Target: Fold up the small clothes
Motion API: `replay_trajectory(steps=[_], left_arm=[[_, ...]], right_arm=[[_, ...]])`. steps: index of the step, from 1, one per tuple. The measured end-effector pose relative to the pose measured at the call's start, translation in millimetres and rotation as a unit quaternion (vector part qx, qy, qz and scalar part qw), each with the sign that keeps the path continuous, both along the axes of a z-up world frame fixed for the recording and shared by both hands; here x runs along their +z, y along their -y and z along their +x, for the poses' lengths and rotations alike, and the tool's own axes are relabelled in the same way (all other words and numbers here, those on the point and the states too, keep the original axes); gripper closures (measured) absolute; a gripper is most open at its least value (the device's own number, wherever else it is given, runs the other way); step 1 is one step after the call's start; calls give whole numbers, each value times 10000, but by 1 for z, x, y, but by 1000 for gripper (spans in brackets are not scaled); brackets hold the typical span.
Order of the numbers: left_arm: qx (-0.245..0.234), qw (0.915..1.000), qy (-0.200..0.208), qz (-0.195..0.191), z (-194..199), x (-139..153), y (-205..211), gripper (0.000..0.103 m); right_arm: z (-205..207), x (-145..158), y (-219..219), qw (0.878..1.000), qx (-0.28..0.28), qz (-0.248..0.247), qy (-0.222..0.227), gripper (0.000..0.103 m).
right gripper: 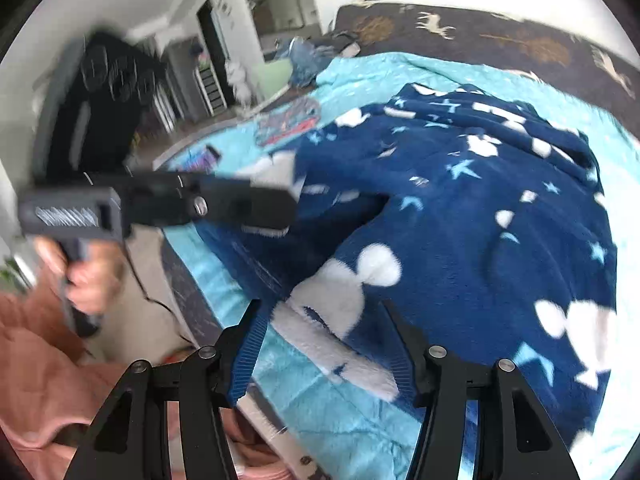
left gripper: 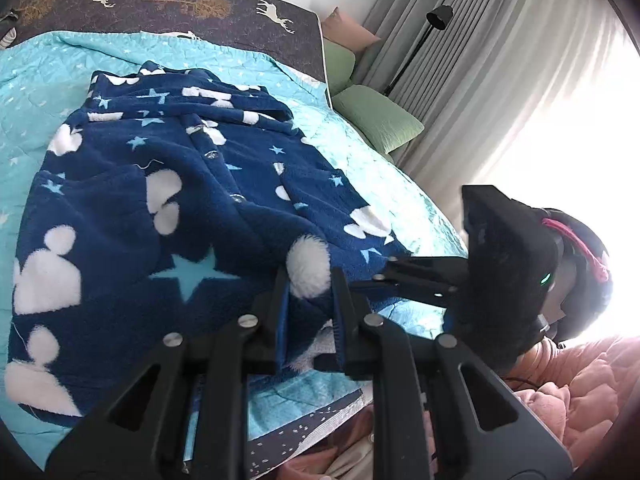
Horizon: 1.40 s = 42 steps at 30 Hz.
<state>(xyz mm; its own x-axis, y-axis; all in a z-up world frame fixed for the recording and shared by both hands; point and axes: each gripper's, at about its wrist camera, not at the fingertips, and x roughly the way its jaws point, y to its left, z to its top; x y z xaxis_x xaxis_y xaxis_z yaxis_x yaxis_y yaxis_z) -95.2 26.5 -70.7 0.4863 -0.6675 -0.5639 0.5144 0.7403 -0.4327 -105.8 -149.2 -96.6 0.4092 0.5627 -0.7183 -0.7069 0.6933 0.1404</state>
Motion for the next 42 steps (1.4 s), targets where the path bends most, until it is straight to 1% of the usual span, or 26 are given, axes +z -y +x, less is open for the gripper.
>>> replay_trajectory(steps=[2, 3, 4, 7, 9, 11, 12, 13, 14, 15, 16, 17, 18, 19, 21, 24, 26, 28, 29, 31, 33, 35, 36, 37, 39, 42], left_arm=[[16, 10000, -6, 10, 0, -1, -1, 83], [27, 10000, -13, 0, 0, -1, -1, 83], [40, 10000, -19, -13, 0, 0, -2, 83], [75, 10000, 39, -44, 1, 6, -5, 83], [39, 9998, 177, -22, -1, 13, -4, 82], [-86, 9995, 285, 58, -2, 16, 0, 81], [-199, 9993, 276, 181, -2, 13, 6, 80], [-267, 9989, 212, 312, -2, 7, 11, 80], [-347, 9982, 17, 493, 1, -4, 17, 80], [-414, 9972, -165, 602, 3, -14, 21, 79], [-473, 9950, -414, 773, 5, -29, 26, 77], [-402, 9949, -449, 810, 5, -35, 25, 76], [-369, 9951, -509, 757, 6, -39, 23, 76], [-364, 9956, -586, 631, 6, -40, 18, 76], [-369, 9967, -552, 474, 2, -34, 11, 75], [-399, 9973, -386, 476, -6, -22, 4, 73], [-484, 9973, -252, 496, -13, -13, 3, 72], [-631, 9974, -147, 309, -17, -4, 2, 72], [-711, 9974, -90, 110, -19, 3, 1, 70], [-774, 9969, 41, -123, -21, 11, 0, 55], [-669, 9976, 130, -79, -15, 11, 3, 54], [-597, 9981, -100, 61, -2, -3, 9, 54], [-525, 9981, -291, 161, 5, -13, 11, 54], [-442, 9973, -524, 267, 12, -25, 13, 57], [-357, 9945, -896, 419, 18, -48, 14, 59], [-288, 9954, -878, 246, 11, -51, 6, 59]], right_arm=[[9, -10, -8, 9995, -183, -250, 64, 73], [13, -12, -5, 9995, -236, -182, -57, 88], [22, -14, 0, 9990, -346, 60, -282, 90], [29, -6, 12, 9960, -493, 608, -440, 91], [20, 6, 6, 9963, -198, 766, -337, 90], [5, 9, -12, 9995, 108, 307, -10, 89], [3, 6, -17, 9998, 158, 130, 50, 88], [6, -5, -25, 9997, 218, -93, -37, 84], [7, -12, -25, 9994, 242, -164, -178, 83], [10, -18, -23, 9991, 245, -133, -328, 81], [12, -19, -17, 9987, 227, 44, -458, 77], [13, -16, -11, 9978, 231, 230, -571, 73], [13, -13, -2, 9952, 343, 430, -811, 65], [11, -10, 3, 9939, 426, 479, -899, 62], [1, -3, 14, 9953, 428, 444, -750, 61], [-7, 10, 38, 9964, 236, 502, -638, 61], [-1, 20, 54, 9941, -27, 845, -682, 61], [12, 28, 63, 9910, -319, 1105, -683, 61], [21, 30, 65, 9896, -493, 1177, -672, 61], [34, 30, 63, 9877, -736, 1183, -712, 61], [49, 28, 57, 9866, -900, 1116, -781, 62], [65, 25, 47, 9842, -897, 1234, -900, 73], [73, 24, 43, 9819, -848, 1355, -1019, 83], [77, 22, 40, 9797, -791, 1451, -1132, 85], [88, 16, 29, 9758, -706, 1576, -1340, 86], [93, 0, 13, 9769, -504, 1368, -1564, 86]])
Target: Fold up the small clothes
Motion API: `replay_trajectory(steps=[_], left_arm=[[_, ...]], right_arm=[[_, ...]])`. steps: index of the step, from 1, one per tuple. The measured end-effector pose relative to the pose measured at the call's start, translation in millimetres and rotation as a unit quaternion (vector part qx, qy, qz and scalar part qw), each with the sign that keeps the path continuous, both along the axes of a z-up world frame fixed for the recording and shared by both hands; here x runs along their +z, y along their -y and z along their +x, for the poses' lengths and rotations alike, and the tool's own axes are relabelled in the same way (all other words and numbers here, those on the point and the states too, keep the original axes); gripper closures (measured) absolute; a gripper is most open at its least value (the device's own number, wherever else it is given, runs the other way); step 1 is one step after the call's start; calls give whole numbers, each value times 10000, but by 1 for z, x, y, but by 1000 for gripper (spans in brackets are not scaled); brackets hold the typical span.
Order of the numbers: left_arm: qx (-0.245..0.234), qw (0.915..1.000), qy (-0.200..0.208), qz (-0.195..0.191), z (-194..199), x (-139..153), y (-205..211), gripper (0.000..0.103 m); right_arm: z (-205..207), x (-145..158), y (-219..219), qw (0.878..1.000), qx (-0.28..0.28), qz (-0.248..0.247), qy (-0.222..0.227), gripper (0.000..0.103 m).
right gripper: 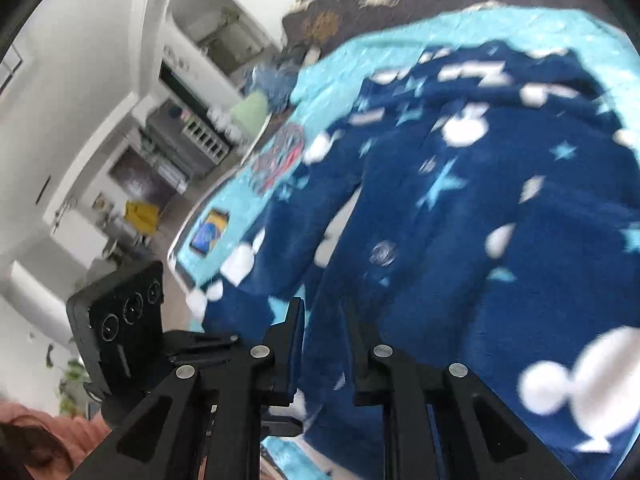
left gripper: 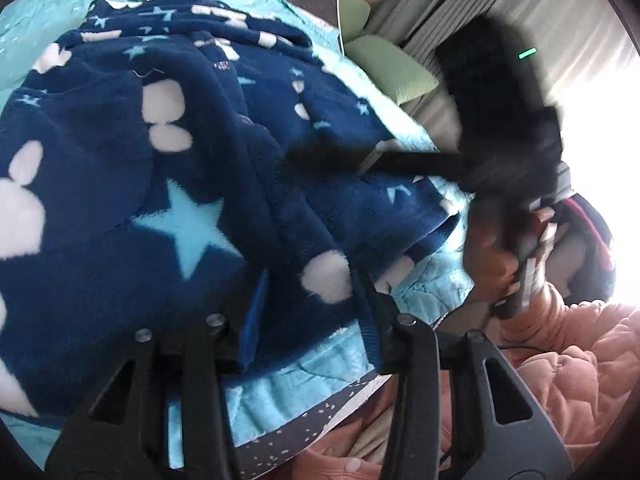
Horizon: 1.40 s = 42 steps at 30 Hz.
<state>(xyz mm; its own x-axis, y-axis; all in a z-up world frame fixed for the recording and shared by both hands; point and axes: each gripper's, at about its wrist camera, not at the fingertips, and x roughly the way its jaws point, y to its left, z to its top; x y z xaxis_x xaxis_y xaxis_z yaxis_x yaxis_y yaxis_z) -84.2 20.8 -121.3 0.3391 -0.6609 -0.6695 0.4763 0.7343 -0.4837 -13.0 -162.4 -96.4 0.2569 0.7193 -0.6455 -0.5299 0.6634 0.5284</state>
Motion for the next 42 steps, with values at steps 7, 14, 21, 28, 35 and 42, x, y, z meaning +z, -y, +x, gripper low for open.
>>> replay_trajectory(steps=[7, 14, 21, 28, 35, 42], left_arm=[[918, 9931, 601, 403, -23, 43, -51, 58], [2462, 9668, 355, 588, -29, 32, -142, 43], [2497, 9675, -406, -42, -7, -14, -145, 40], [2381, 9711, -130, 17, -15, -7, -140, 73], [2433, 9697, 206, 20, -21, 7, -136, 90], [2244, 9715, 591, -480, -22, 37, -136, 90]], right_arm=[[-17, -4, 21, 9964, -315, -729, 291, 84], [-44, 13, 114, 9878, -1303, -773, 363, 54], [-53, -11, 185, 9741, -2182, -107, -588, 45], [-64, -34, 187, 9697, -2210, 266, -1001, 43], [-52, -39, 180, 9663, -2127, 733, -1253, 84], [-56, -9, 177, 9706, -1934, 1269, -670, 86]])
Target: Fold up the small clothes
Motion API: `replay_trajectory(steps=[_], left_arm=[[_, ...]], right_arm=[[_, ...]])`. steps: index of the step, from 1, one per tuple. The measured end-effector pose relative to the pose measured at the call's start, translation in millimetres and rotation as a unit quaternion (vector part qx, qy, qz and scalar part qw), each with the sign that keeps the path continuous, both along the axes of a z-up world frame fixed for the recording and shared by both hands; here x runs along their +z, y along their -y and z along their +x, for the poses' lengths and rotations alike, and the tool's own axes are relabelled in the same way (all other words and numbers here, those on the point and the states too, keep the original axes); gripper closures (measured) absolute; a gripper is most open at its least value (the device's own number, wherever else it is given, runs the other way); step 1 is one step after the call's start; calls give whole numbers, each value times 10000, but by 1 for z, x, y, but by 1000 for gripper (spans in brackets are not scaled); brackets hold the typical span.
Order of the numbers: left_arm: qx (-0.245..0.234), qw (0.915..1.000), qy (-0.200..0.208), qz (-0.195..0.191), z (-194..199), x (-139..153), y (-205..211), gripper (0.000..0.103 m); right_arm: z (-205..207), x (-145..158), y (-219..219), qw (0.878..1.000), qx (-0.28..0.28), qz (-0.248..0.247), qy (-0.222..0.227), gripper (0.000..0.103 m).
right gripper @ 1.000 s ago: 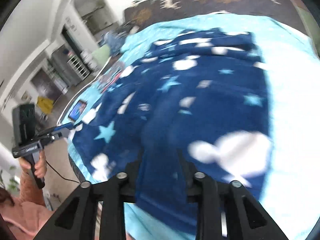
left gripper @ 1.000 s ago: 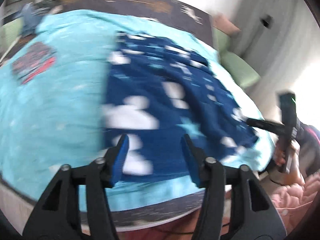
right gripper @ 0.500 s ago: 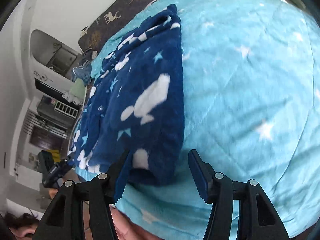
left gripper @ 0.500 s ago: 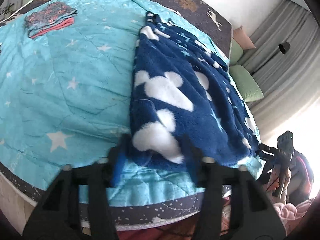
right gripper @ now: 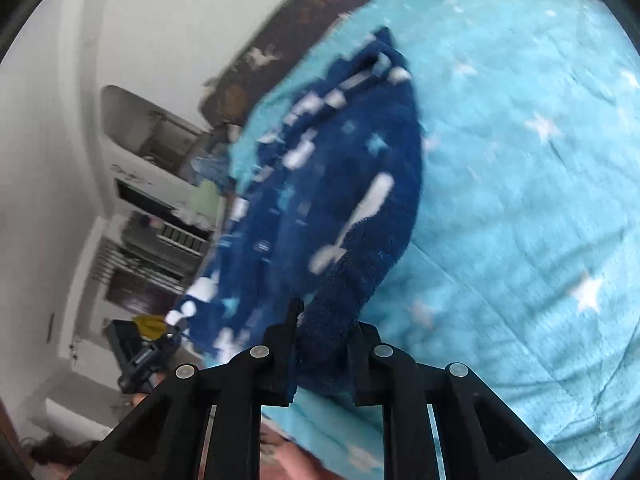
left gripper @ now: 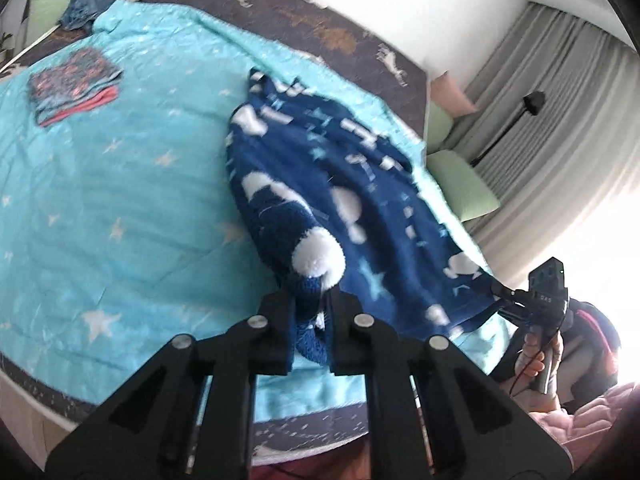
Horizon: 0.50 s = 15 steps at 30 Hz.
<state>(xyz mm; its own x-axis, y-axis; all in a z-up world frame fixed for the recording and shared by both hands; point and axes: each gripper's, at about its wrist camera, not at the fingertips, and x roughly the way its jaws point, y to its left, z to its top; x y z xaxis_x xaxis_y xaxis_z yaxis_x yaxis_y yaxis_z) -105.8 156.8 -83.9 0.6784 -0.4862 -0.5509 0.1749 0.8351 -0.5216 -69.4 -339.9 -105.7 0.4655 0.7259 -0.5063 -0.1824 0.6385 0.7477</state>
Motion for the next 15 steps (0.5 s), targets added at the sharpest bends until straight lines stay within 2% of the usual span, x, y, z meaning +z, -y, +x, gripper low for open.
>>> replay_trajectory(steps=[9, 15], left_arm=[[-92, 9993, 349, -91, 29, 27, 5, 90], [-242, 9980, 553, -177, 71, 56, 11, 90]], right_arm=[[18, 28, -1, 9990, 152, 200, 381, 86], [48, 55, -1, 9975, 187, 265, 630, 87]])
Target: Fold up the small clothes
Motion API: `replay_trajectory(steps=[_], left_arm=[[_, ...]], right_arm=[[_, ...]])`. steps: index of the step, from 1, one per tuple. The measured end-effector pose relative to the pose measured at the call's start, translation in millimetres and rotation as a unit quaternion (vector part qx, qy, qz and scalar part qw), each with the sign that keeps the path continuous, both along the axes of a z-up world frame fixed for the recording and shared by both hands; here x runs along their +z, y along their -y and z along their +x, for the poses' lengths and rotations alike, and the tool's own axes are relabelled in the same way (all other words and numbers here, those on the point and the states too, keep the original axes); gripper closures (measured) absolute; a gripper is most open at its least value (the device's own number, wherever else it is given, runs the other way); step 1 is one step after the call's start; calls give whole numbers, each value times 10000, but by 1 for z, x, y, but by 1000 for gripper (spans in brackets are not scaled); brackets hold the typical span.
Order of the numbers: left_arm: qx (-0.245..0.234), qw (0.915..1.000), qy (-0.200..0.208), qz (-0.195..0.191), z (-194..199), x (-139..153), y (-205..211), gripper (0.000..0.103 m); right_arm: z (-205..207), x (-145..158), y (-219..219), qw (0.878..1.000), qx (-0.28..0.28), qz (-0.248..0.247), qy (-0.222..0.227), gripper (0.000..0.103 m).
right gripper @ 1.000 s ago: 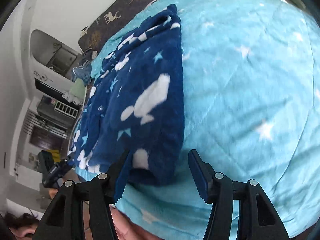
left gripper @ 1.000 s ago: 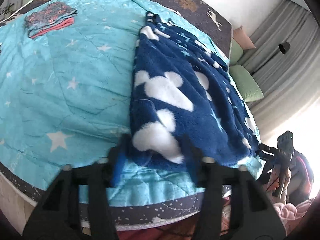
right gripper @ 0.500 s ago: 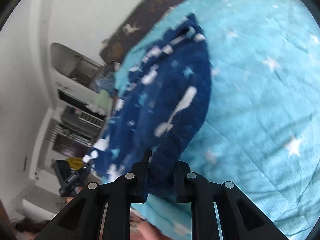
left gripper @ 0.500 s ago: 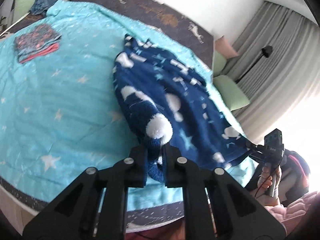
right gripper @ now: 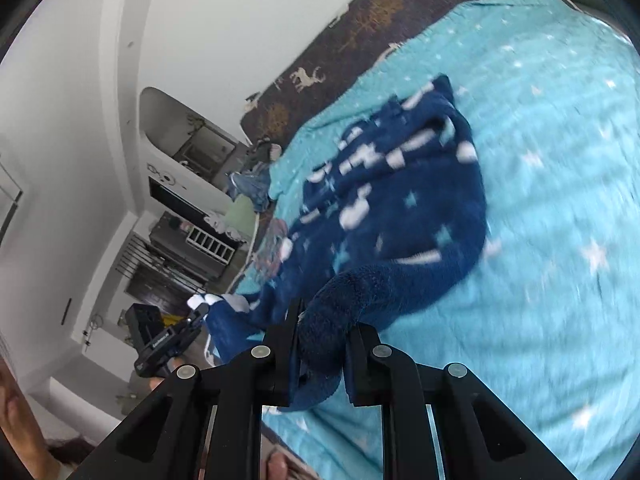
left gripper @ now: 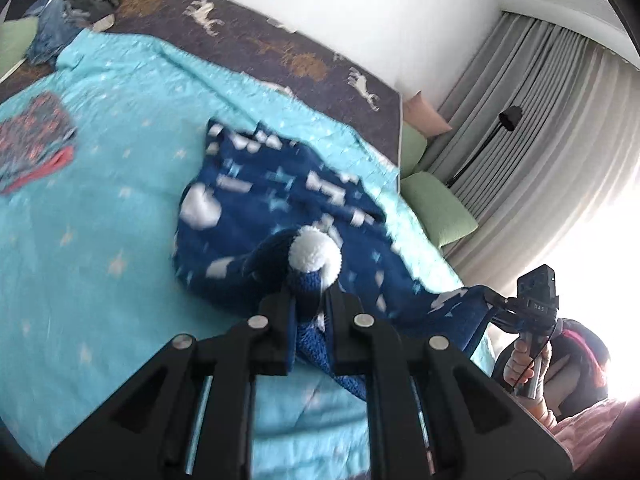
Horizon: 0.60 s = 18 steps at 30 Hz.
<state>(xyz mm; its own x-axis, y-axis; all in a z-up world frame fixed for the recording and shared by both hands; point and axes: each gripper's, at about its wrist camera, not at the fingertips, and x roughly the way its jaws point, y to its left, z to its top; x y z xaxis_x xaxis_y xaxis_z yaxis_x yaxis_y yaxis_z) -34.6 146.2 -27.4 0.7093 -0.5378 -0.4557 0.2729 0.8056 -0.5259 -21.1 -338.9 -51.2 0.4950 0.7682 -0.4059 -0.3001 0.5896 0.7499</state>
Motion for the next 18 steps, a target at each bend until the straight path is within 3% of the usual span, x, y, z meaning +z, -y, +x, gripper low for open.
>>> replay_trajectory(steps=[4, 12, 18], left_arm=[[-165, 9996, 220, -94, 31, 27, 8, 90], [-242, 9982, 533, 150, 119, 76, 25, 90], [82, 9981, 486, 377, 203, 83, 22, 90]], right_arm=[[35, 27, 0, 9998, 6, 143, 159, 87], [114, 67, 2, 9989, -72, 150, 442, 87], [195, 79, 14, 9984, -335, 93, 455, 87]])
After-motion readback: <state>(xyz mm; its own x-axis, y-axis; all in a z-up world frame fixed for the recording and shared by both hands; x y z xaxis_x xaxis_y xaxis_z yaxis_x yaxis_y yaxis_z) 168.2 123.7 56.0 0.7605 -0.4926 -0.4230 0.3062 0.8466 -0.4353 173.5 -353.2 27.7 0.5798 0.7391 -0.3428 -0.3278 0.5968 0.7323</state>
